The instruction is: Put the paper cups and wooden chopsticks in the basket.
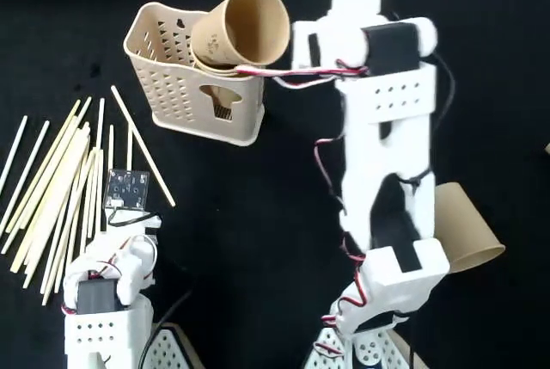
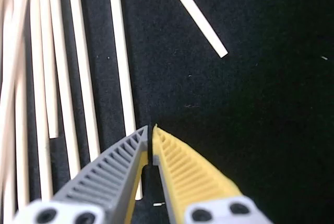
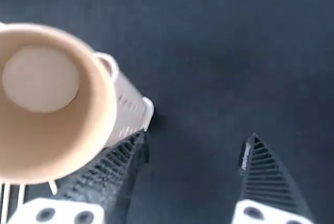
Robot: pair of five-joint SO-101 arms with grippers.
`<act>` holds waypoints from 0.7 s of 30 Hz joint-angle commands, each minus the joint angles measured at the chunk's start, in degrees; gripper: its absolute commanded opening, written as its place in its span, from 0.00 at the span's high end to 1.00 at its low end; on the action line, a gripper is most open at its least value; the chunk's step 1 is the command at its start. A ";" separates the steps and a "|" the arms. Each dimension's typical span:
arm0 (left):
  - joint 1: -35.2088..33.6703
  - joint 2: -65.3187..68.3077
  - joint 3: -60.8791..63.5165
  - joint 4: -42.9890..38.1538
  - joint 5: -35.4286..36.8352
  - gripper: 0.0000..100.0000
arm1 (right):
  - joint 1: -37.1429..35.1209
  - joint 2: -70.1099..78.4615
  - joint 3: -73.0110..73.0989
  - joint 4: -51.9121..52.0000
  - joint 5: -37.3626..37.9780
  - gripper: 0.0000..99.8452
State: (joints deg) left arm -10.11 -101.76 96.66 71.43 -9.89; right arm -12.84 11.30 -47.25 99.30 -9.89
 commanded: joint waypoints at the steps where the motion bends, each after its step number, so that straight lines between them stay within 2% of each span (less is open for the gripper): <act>1: 0.40 -0.53 0.75 0.35 0.44 0.97 | -2.81 -3.47 0.31 0.26 -0.53 0.71; 9: 0.40 -0.53 0.75 0.35 0.44 0.97 | -5.63 -3.82 -4.35 -1.05 -0.53 0.71; 21: 0.40 -0.53 0.75 0.35 0.44 0.97 | -5.63 -3.30 -11.38 -0.26 -0.44 0.71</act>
State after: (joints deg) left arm -10.11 -101.76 96.66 71.43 -9.89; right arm -17.49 11.30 -56.04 98.77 -9.98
